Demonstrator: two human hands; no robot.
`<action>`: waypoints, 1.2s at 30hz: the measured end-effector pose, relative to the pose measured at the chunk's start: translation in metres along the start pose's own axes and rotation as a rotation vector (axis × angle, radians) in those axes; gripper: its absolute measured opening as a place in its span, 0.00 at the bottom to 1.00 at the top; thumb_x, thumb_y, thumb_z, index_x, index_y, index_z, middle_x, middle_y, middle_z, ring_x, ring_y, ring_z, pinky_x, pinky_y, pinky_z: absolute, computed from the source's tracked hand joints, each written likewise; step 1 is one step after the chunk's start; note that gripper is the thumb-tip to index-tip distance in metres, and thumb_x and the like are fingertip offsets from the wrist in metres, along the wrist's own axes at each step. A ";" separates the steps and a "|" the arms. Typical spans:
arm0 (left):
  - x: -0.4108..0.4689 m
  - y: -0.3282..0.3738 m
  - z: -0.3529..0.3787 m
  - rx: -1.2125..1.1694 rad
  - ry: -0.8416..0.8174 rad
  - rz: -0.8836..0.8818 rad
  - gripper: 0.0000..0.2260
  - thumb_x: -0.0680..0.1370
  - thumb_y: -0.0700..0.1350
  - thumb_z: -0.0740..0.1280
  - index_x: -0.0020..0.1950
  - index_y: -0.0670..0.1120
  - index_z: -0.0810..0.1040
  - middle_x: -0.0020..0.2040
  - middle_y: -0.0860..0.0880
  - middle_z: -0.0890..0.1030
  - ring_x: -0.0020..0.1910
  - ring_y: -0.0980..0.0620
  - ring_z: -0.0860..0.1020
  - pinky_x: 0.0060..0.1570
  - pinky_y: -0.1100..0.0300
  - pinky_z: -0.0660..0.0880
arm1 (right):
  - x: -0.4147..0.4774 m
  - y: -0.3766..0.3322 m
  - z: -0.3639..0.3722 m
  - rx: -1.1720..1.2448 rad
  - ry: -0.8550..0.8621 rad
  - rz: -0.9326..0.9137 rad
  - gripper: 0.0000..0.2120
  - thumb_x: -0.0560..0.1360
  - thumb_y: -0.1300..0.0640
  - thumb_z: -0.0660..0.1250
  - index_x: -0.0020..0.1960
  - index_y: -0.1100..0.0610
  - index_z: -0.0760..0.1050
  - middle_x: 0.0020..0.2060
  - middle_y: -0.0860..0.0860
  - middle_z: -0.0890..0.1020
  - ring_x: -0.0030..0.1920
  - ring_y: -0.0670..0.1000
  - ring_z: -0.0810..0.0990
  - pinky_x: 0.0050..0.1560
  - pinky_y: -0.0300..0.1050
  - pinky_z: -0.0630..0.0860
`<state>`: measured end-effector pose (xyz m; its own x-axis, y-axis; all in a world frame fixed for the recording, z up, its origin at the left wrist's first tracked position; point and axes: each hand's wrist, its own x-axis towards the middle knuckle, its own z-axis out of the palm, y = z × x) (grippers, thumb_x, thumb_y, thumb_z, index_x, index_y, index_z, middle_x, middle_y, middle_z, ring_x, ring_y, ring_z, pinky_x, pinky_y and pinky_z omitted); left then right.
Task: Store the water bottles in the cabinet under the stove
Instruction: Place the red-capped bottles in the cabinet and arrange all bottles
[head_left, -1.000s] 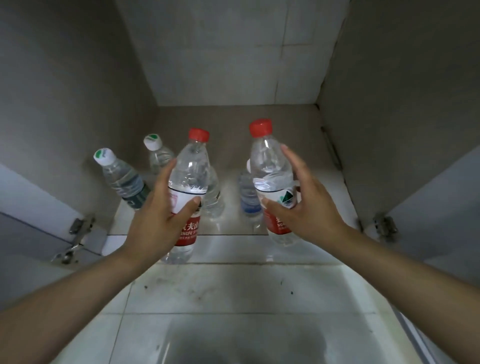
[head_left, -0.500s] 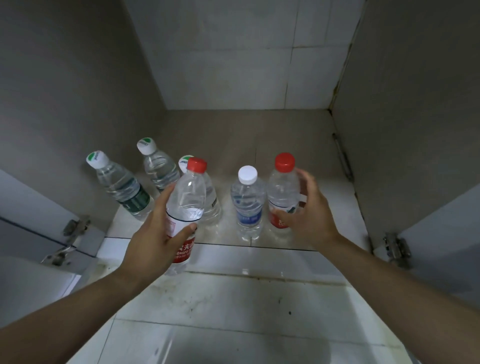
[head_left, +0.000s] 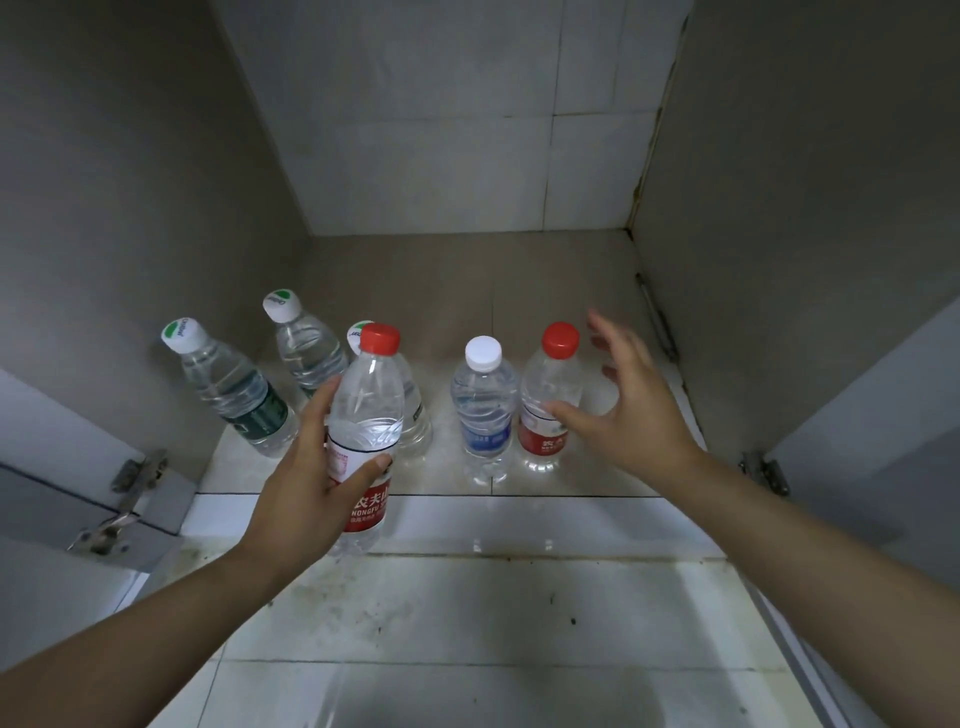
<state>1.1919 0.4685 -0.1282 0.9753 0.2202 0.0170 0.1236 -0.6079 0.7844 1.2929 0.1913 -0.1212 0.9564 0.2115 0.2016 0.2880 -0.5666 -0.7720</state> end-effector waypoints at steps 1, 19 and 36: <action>0.000 -0.001 -0.003 0.005 0.003 0.005 0.34 0.72 0.49 0.70 0.69 0.67 0.52 0.66 0.56 0.71 0.60 0.48 0.75 0.58 0.45 0.74 | 0.000 -0.011 -0.006 -0.035 0.010 -0.042 0.43 0.65 0.48 0.75 0.73 0.50 0.57 0.71 0.49 0.63 0.68 0.44 0.64 0.66 0.40 0.64; 0.046 -0.074 -0.043 -0.066 0.131 0.002 0.35 0.70 0.49 0.72 0.70 0.62 0.55 0.67 0.53 0.71 0.62 0.49 0.73 0.58 0.46 0.73 | 0.094 -0.132 0.114 -0.417 -0.434 -0.371 0.27 0.70 0.55 0.71 0.67 0.58 0.69 0.62 0.57 0.75 0.61 0.55 0.73 0.61 0.42 0.67; 0.045 -0.104 -0.029 -0.324 0.090 0.027 0.29 0.69 0.41 0.74 0.63 0.58 0.63 0.56 0.59 0.74 0.55 0.63 0.75 0.51 0.70 0.73 | 0.088 -0.130 0.129 -0.378 -0.305 -0.262 0.22 0.68 0.56 0.73 0.60 0.56 0.74 0.55 0.53 0.78 0.52 0.52 0.77 0.49 0.37 0.68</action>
<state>1.2177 0.5640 -0.1912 0.9555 0.2827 0.0843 0.0189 -0.3437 0.9389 1.3329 0.3859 -0.0805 0.8089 0.5732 0.1311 0.5660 -0.6985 -0.4379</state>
